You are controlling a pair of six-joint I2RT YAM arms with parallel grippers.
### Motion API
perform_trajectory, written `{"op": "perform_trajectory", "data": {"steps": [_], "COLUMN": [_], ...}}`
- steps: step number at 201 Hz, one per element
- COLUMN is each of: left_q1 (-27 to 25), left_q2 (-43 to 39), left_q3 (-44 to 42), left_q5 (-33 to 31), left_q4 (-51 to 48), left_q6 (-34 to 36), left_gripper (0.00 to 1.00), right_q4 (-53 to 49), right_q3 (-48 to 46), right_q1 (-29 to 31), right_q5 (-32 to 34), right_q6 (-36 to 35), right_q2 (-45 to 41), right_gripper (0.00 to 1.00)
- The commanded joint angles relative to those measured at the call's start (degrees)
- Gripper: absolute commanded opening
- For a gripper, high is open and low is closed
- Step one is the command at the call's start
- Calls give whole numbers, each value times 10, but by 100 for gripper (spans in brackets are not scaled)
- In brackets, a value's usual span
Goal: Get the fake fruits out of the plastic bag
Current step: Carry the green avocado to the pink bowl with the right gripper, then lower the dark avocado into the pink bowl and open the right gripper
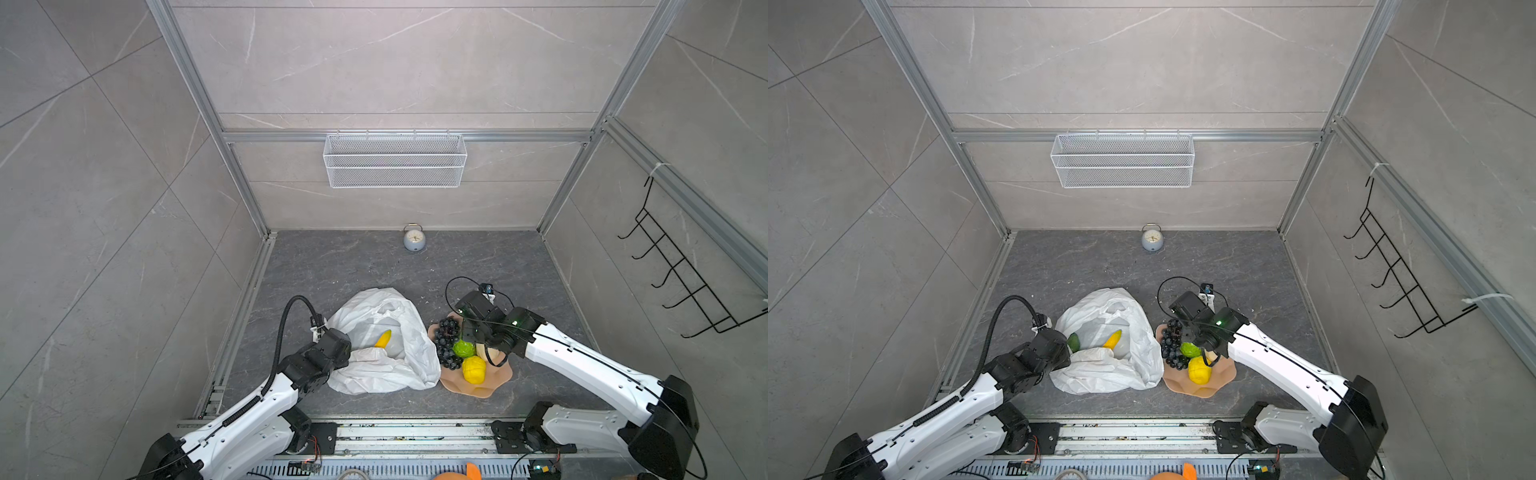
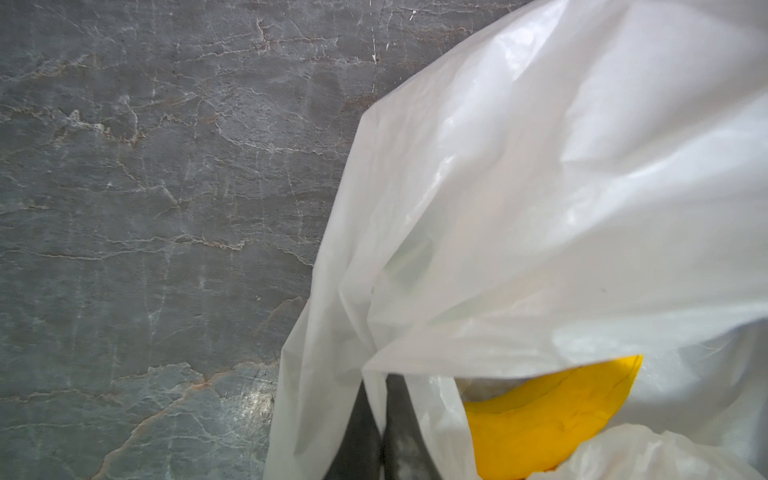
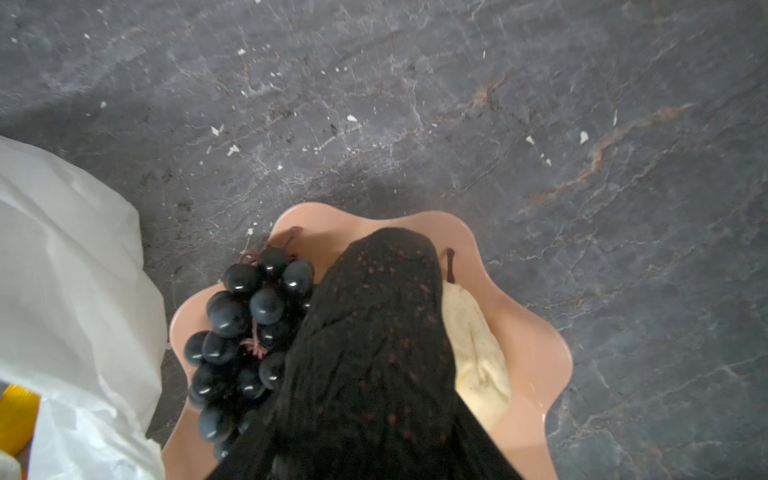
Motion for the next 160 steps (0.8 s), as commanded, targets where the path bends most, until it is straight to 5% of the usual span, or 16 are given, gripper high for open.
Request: {"op": "perform_trajectory", "data": {"steps": [1, 160], "left_q1": [3, 2], "left_q2": [-11, -39], "left_q3": [2, -11], "left_q5": [-5, -4], "left_q4": [-10, -12], "left_q6": [2, -3], "left_gripper": [0, 0], "right_q4": [13, 53], "right_q3": [-3, -16], "right_q1": [-21, -61], "right_q5": [-39, -79], "right_q6": [-22, -42], "right_q2": [18, 115], "right_gripper": [51, 52]}}
